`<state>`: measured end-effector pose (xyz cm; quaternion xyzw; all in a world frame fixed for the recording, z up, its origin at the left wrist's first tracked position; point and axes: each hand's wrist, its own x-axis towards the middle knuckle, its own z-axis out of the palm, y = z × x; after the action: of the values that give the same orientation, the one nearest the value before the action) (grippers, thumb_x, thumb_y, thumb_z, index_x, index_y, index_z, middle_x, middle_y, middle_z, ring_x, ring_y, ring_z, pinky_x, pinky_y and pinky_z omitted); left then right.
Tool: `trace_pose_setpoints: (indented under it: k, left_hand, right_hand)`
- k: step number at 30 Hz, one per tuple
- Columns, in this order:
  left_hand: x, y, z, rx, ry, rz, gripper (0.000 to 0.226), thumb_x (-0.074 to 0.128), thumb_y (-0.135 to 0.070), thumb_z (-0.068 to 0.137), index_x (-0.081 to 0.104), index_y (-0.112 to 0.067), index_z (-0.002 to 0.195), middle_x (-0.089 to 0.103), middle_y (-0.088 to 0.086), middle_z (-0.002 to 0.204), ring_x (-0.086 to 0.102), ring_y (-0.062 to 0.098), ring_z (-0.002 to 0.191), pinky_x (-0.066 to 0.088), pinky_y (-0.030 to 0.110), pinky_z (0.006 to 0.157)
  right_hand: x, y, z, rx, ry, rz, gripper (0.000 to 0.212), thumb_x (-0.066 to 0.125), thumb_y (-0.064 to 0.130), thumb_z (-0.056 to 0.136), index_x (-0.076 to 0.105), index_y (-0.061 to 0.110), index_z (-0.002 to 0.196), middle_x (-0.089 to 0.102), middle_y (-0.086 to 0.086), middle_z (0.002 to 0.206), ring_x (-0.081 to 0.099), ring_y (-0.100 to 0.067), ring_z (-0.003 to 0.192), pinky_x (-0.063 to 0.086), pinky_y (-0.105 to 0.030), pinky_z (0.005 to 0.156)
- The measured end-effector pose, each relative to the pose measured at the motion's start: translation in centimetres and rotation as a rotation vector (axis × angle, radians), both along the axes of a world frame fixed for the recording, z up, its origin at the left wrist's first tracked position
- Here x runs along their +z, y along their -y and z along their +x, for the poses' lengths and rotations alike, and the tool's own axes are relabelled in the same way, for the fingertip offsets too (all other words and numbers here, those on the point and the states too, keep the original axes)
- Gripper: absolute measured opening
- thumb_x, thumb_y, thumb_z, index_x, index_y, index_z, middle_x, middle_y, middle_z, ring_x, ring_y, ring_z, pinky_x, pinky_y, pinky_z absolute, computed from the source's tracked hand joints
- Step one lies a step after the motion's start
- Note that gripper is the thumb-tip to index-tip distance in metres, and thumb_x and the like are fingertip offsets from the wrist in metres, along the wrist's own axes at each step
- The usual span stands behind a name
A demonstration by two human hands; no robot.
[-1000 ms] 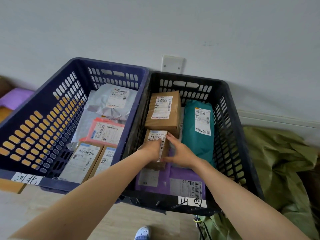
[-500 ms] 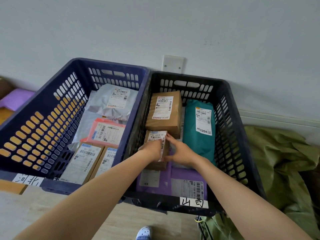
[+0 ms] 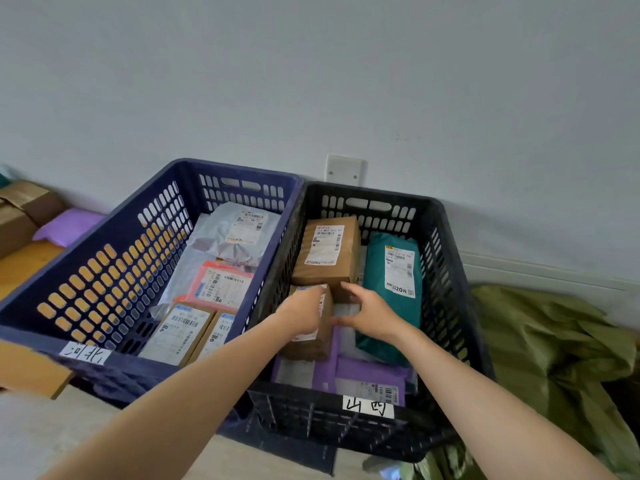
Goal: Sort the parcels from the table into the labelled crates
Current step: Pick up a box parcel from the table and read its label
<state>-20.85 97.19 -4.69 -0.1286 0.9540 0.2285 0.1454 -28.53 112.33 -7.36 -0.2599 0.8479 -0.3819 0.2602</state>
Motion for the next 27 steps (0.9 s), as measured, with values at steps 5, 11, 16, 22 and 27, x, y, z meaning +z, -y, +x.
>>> trace_pose_setpoints:
  k: [5,11,16,22,27]
  left_hand:
    - [3.1,-0.2,0.7,0.056,-0.19,-0.009,0.056,0.048,0.0,0.09,0.04,-0.018,0.142,0.054,0.008,0.135,0.054,0.027,0.12,0.047,0.037,0.095]
    - [6.2,-0.7,2.3,0.122,-0.286,-0.044,0.053,0.048,-0.011,0.095,0.036,-0.019,0.146,0.046,0.004,0.145,0.045,0.024,0.13,0.04,0.035,0.103]
    - [8.9,0.8,5.0,0.253,-0.394,-0.039,0.047,0.049,-0.017,0.097,0.041,-0.02,0.143,0.05,0.006,0.142,0.053,0.025,0.122,0.042,0.031,0.093]
    - [10.4,4.3,9.3,0.42,-0.427,-0.027,0.042,0.047,-0.023,0.099,0.044,-0.018,0.141,0.052,0.005,0.139,0.057,0.023,0.116,0.043,0.028,0.089]
    - [10.8,8.4,13.1,0.524,-0.478,-0.022,0.041,0.047,-0.027,0.099,0.047,-0.016,0.139,0.05,0.001,0.142,0.055,0.016,0.115,0.041,0.026,0.092]
  right_hand:
    - [3.4,-0.4,0.0,0.013,-0.045,-0.069,0.085,0.08,0.022,0.077,0.035,0.014,0.148,0.049,-0.003,0.143,0.045,-0.008,0.124,0.037,-0.02,0.094]
    - [6.2,0.2,0.2,0.043,-0.141,-0.112,0.072,0.072,0.025,0.086,0.037,0.014,0.147,0.044,-0.002,0.147,0.045,-0.017,0.131,0.04,-0.029,0.105]
    - [8.3,2.7,1.0,0.076,-0.171,-0.205,0.064,0.067,0.027,0.09,0.039,0.014,0.146,0.044,-0.005,0.148,0.045,-0.019,0.131,0.037,-0.025,0.099]
    - [9.9,7.4,4.9,0.187,-0.133,-0.276,0.06,0.056,0.038,0.096,0.035,0.016,0.147,0.043,-0.004,0.148,0.047,-0.02,0.129,0.042,-0.035,0.103]
    - [10.5,12.1,8.6,0.268,-0.144,-0.298,0.062,0.05,0.046,0.096,0.036,0.012,0.147,0.044,-0.008,0.147,0.045,-0.022,0.132,0.037,-0.039,0.11]
